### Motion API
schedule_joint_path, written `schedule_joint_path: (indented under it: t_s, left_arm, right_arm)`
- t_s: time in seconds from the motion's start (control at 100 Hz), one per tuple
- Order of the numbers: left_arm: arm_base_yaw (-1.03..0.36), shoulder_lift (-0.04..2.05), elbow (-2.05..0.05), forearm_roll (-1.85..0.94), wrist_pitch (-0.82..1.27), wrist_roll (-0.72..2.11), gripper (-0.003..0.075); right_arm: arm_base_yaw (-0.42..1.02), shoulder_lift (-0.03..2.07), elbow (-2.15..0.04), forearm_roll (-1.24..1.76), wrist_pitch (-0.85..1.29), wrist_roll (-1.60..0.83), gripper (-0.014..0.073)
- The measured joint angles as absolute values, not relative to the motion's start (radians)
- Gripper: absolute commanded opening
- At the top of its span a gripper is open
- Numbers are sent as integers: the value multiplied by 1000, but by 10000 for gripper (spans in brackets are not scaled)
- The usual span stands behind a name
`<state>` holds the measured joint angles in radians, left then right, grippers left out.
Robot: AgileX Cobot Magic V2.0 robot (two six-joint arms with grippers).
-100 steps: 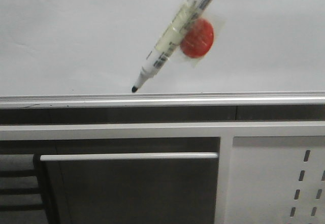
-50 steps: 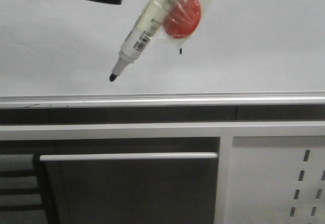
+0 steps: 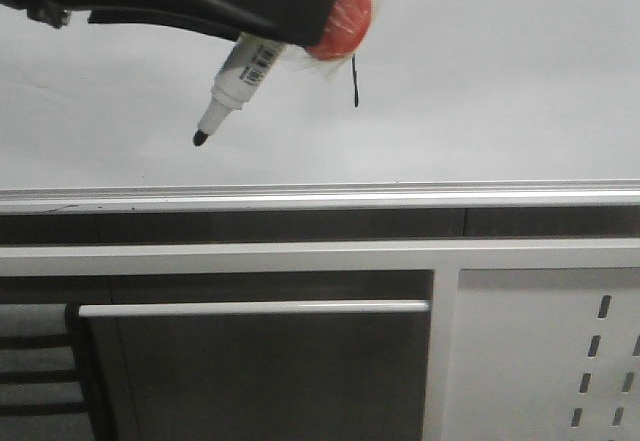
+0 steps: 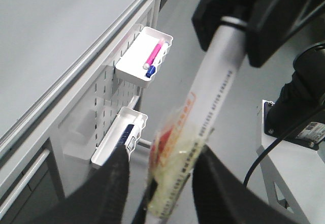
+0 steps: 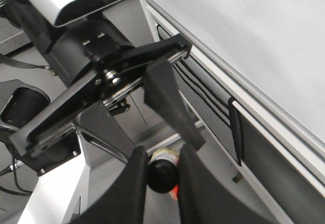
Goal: Write number 1 on whiteboard
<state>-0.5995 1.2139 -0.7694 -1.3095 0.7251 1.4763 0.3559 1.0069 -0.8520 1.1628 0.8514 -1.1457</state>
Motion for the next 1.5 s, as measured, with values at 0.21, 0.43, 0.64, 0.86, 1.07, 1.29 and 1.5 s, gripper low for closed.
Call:
schedule_joint_path:
  t_s: [0.21, 0.43, 0.64, 0.86, 1.07, 1.29, 1.5]
  left_arm:
    - [-606, 1214, -770, -1282, 750, 1505, -20]
    - [-610, 1210, -770, -1273, 723, 1509, -20]
    - [-607, 1138, -717, -1334, 514, 1488, -21]
    - [-621, 1029, -619, -1631, 198, 1642, -21]
    - [-635, 1074, -635, -1781, 67, 1839, -20]
    - [-639, 1198, -735, -1781, 18, 1943, -20]
    - [-644, 1264, -813, -1781, 0, 2001, -20]
  right_arm:
    - [356, 1013, -852, 1163, 853, -1140, -29]
    - [339, 1013, -855, 1104, 842, -1078, 218]
    - [232, 1013, -855, 1043, 838, -1017, 377]
    - [149, 1013, -855, 1036, 851, -978, 377]
    - [141, 1013, -855, 1036, 855, -977, 377]
    - [141, 1013, -855, 1036, 855, -976, 377]
    - [141, 1013, -855, 1036, 855, -976, 377]
